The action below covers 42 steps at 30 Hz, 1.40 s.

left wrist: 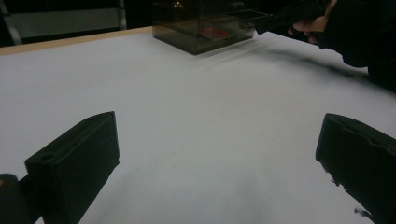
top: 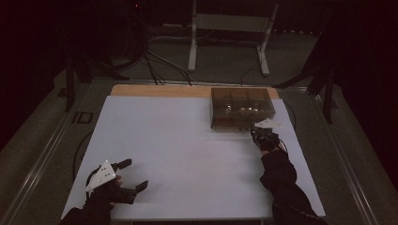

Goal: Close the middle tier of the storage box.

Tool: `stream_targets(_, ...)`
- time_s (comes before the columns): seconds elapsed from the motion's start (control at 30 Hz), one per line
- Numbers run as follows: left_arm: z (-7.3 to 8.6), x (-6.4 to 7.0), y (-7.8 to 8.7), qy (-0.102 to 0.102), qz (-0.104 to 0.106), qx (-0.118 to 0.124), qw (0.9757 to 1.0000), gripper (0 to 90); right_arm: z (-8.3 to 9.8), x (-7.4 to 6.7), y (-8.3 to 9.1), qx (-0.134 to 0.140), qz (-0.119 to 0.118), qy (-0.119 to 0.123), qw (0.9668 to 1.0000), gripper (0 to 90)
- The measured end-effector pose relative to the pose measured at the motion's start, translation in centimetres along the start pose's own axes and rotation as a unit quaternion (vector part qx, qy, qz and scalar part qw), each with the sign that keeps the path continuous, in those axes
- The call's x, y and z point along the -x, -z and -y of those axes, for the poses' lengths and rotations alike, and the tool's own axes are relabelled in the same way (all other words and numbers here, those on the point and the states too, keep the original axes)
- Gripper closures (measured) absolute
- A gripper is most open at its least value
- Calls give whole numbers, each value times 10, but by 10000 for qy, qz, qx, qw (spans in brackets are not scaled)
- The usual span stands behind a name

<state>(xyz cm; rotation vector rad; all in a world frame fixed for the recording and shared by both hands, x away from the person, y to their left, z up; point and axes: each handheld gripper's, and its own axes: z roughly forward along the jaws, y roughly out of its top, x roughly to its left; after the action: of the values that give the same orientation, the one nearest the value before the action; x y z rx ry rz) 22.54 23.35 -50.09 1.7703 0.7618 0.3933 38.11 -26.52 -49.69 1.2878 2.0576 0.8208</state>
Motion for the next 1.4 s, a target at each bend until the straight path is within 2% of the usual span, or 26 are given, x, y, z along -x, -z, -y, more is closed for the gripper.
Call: stream_targets(1.4,0,0,0,16,-9,-5,10000,11,-10,6,-10,-62,106,-54,9999,900)
